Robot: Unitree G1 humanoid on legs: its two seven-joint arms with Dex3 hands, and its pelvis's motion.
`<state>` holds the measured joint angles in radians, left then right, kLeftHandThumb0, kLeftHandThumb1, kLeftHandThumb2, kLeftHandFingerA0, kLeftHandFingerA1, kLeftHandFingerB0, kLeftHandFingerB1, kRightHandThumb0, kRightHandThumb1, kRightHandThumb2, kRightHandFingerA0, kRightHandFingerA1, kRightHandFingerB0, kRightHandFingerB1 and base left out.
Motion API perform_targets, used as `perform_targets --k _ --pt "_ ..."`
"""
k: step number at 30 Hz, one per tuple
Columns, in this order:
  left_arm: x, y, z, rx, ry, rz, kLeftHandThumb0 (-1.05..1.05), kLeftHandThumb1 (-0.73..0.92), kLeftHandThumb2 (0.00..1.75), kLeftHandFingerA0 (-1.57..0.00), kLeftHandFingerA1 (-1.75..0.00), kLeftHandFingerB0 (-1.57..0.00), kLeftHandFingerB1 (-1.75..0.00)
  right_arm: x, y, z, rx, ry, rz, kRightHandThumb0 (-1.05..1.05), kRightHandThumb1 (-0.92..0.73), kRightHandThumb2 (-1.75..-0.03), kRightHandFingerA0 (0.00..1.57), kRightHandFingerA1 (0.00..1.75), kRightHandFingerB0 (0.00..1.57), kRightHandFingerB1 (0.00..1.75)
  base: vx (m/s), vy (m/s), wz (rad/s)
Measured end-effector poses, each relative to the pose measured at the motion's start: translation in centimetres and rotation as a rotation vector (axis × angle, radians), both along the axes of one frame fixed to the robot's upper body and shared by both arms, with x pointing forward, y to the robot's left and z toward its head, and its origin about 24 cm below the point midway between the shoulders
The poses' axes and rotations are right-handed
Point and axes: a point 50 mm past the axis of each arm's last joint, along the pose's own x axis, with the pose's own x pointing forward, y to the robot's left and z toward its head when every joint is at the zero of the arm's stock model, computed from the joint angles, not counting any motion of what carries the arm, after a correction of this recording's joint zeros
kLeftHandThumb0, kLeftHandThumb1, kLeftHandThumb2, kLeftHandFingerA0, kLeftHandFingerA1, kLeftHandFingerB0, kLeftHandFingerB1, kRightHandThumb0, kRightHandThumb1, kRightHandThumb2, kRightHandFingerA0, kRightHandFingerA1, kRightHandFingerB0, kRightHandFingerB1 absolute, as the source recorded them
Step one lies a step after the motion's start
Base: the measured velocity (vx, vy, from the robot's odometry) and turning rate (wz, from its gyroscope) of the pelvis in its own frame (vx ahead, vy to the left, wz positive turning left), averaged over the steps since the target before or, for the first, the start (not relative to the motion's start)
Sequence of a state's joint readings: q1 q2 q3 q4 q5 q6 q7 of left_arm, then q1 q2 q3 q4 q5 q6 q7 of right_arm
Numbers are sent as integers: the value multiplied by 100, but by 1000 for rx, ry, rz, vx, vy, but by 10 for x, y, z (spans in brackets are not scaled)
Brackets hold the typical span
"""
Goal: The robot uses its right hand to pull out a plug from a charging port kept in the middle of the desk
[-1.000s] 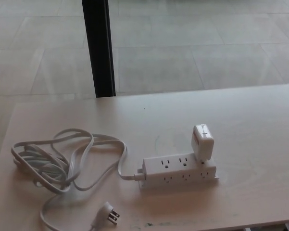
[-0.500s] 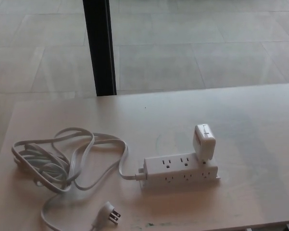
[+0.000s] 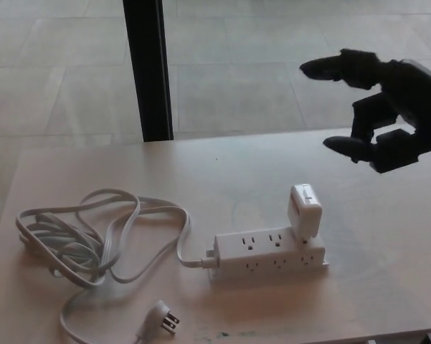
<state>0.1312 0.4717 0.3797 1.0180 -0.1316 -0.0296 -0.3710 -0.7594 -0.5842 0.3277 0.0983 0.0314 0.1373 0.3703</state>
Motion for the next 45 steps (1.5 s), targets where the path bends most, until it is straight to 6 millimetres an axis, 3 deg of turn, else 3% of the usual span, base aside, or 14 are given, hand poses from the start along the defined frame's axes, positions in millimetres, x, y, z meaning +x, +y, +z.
perform_targets --k 2,5,6,7,17,20,22,24,25,27,28,41,44,45 --pt "0 0 0 0 -1 -1 -91 91 85 -35 -57 -3 -30 3 5 -2 -51 8 5 -92 -67 -65 83 154 19 36 0 0 0" --pt "1 0 0 0 -2 -1 -89 91 85 -33 -56 -3 -30 9 11 -5 -132 18 6 -93 -68 -65 81 154 20 38 0 0 0" --pt "1 0 0 0 -2 -1 -87 86 122 -30 -60 -5 -26 10 12 -5 -144 18 5 -92 -68 -65 81 155 21 38 0 0 0" --pt "1 0 0 0 -2 -1 -90 92 85 -33 -55 -3 -31 13 14 -6 -190 21 1 -90 -66 -64 81 152 21 38 0 0 0" --pt "5 0 2 4 -17 -12 -92 91 86 -34 -59 -4 -31 31 17 -3 -420 16 -53 -89 -67 -62 78 128 25 31 0 0 0" --pt "6 0 3 6 -22 -15 -87 92 83 -33 -58 -2 -33 35 18 -5 -491 21 -65 -88 -64 -63 80 144 25 32 0 0 0" --pt "7 0 3 6 -25 -17 -85 84 121 -32 -62 -4 -29 37 19 -9 -531 30 -69 -87 -64 -63 81 155 25 34 0 0 0" --pt "7 0 4 4 -28 -18 -90 86 122 -28 -61 -6 -26 38 22 -16 -581 42 -68 -87 -63 -63 79 150 26 33 0 0 0" --pt "8 0 4 2 -30 -18 -91 91 85 -31 -58 -1 -30 39 23 -18 -596 47 -65 -88 -51 -92 87 127 18 42 0 0 0" --pt "8 0 4 -2 -34 -19 -91 91 85 -31 -58 -1 -30 39 27 -25 -633 59 -55 -88 -51 -92 87 127 18 42 0 0 0" --pt "8 0 4 -4 -37 -18 -90 92 85 -31 -57 -1 -30 39 30 -29 -654 68 -48 -86 -61 -62 79 145 27 33 0 0 0" --pt "10 2 9 -1 -64 -18 -89 92 83 -35 -59 -3 -32 41 39 -44 -735 24 -24 -87 -65 -60 81 154 29 35 0 0 0" --pt "10 2 9 -1 -66 -16 -89 92 83 -35 -60 -2 -33 42 35 -47 -769 17 -34 -90 -60 -65 78 158 28 38 0 0 0" --pt "10 2 9 -1 -67 -15 -89 92 83 -35 -60 -2 -32 43 33 -47 -779 15 -37 -93 -54 -96 87 141 24 47 0 0 0"
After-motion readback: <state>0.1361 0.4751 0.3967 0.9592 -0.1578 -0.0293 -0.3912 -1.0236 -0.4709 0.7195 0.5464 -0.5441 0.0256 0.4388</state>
